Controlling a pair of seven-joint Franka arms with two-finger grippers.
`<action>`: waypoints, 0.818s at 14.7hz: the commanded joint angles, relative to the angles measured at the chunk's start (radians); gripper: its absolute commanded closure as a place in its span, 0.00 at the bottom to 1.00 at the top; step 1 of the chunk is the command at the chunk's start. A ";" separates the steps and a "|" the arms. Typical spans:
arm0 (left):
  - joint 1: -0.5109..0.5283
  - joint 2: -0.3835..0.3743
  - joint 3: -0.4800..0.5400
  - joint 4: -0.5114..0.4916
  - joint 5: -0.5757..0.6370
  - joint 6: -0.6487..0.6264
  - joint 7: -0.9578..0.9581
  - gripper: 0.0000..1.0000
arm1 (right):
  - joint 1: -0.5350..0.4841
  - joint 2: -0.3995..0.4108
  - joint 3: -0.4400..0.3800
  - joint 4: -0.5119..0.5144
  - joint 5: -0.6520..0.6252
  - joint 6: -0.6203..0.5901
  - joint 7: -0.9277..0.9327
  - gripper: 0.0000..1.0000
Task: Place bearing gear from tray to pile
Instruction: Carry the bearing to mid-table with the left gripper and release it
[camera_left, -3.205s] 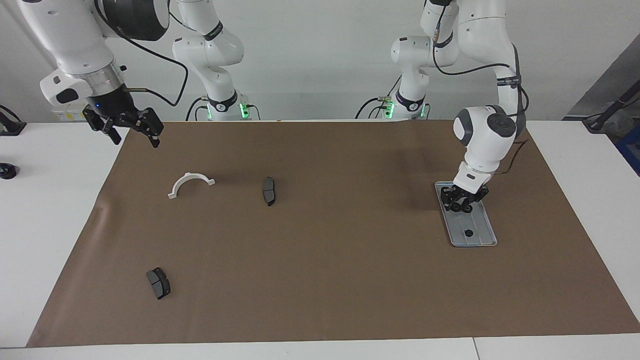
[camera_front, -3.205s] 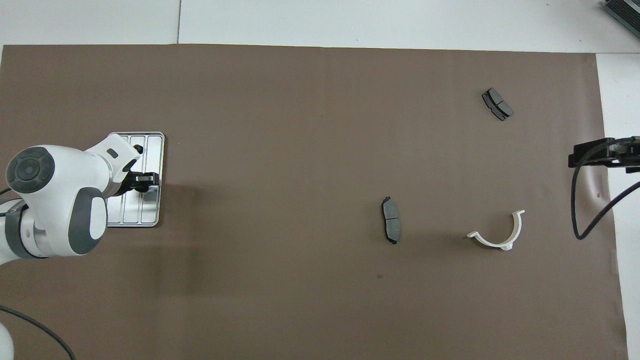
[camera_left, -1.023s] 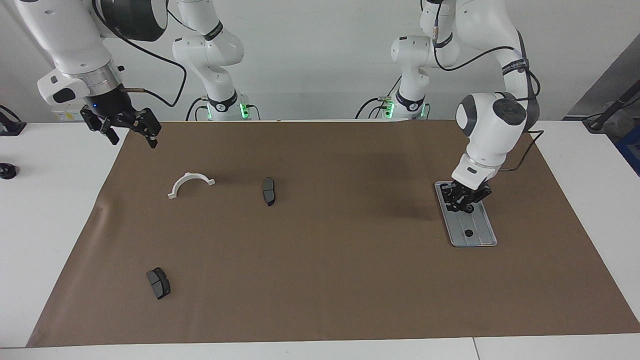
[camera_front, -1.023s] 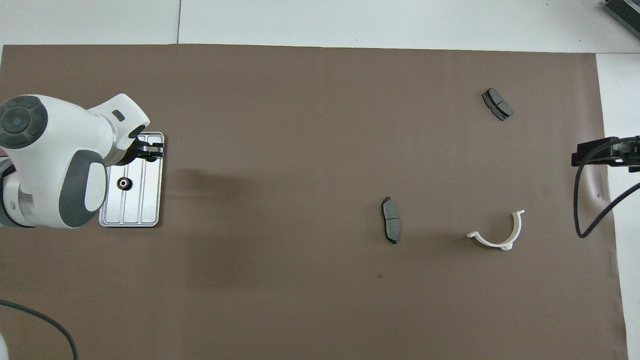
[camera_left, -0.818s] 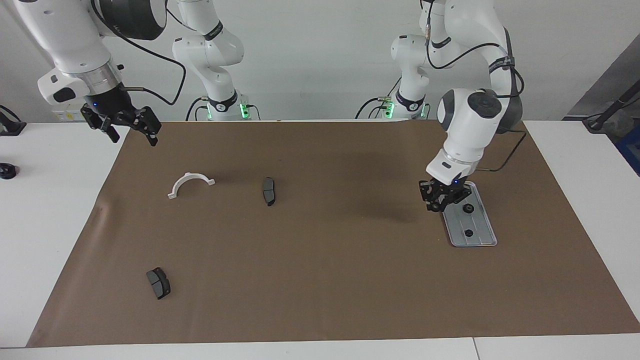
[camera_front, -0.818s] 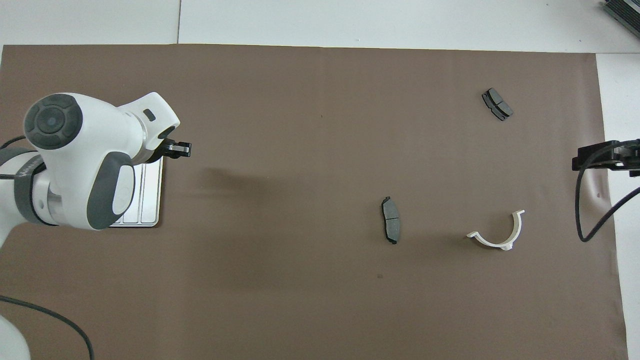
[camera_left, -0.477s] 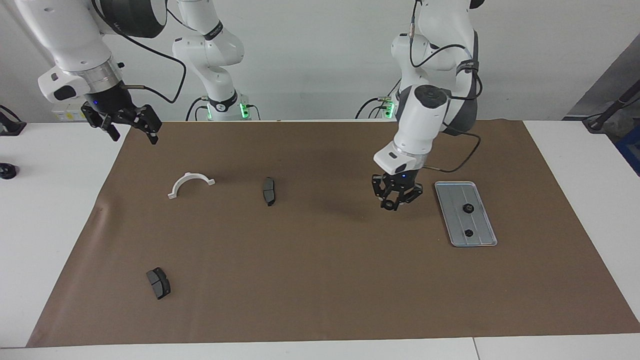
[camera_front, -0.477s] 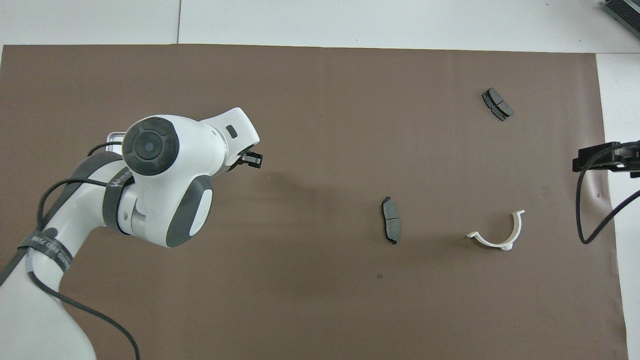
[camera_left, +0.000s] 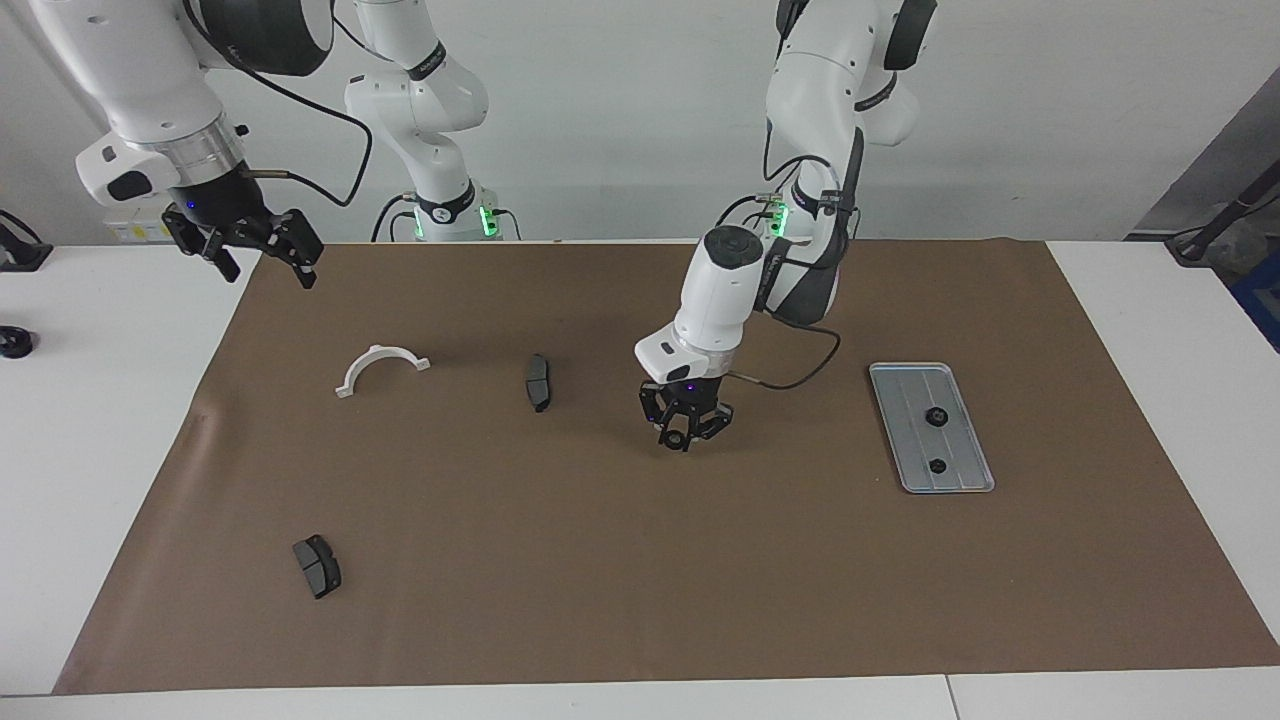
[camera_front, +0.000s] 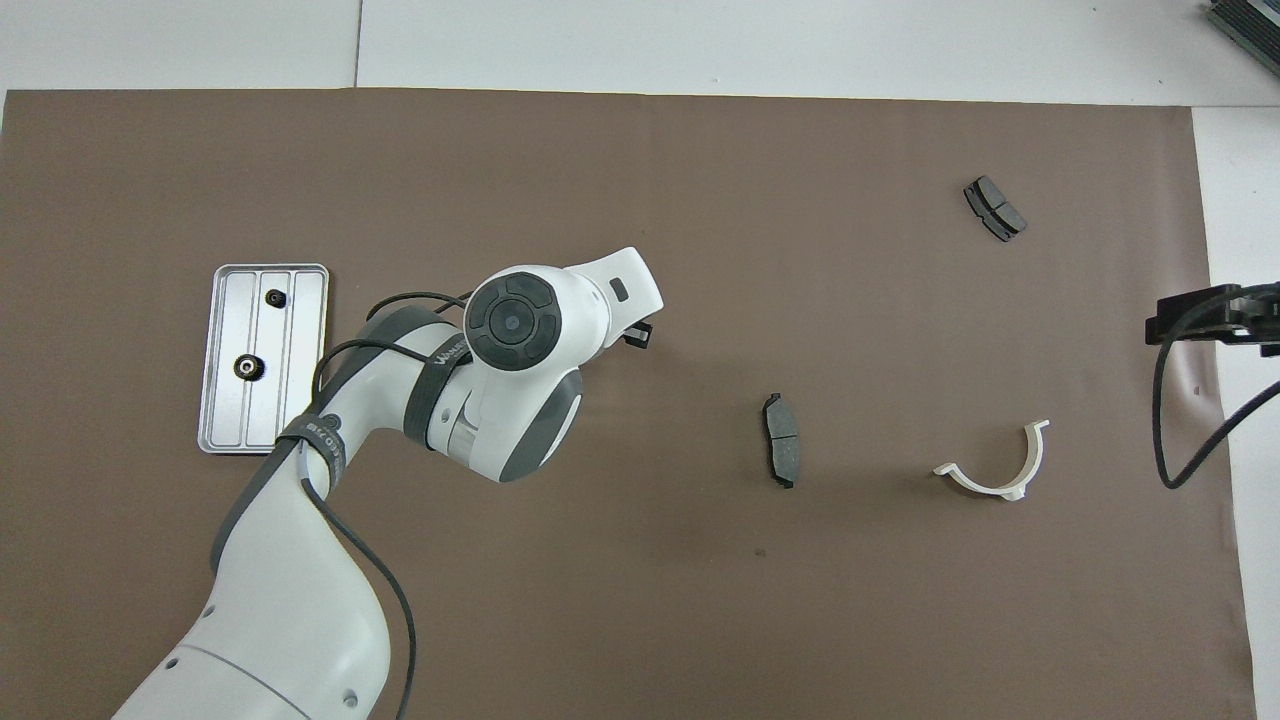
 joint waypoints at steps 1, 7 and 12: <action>-0.024 0.015 0.017 0.001 -0.008 0.033 0.000 1.00 | -0.009 -0.028 0.006 -0.030 0.001 -0.011 0.010 0.00; -0.026 0.019 0.017 -0.006 -0.005 0.102 0.003 0.82 | -0.009 -0.037 0.006 -0.042 0.004 -0.004 0.016 0.00; -0.006 0.018 0.017 0.024 -0.009 0.119 0.008 0.00 | -0.003 -0.037 0.006 -0.042 0.004 0.003 0.016 0.00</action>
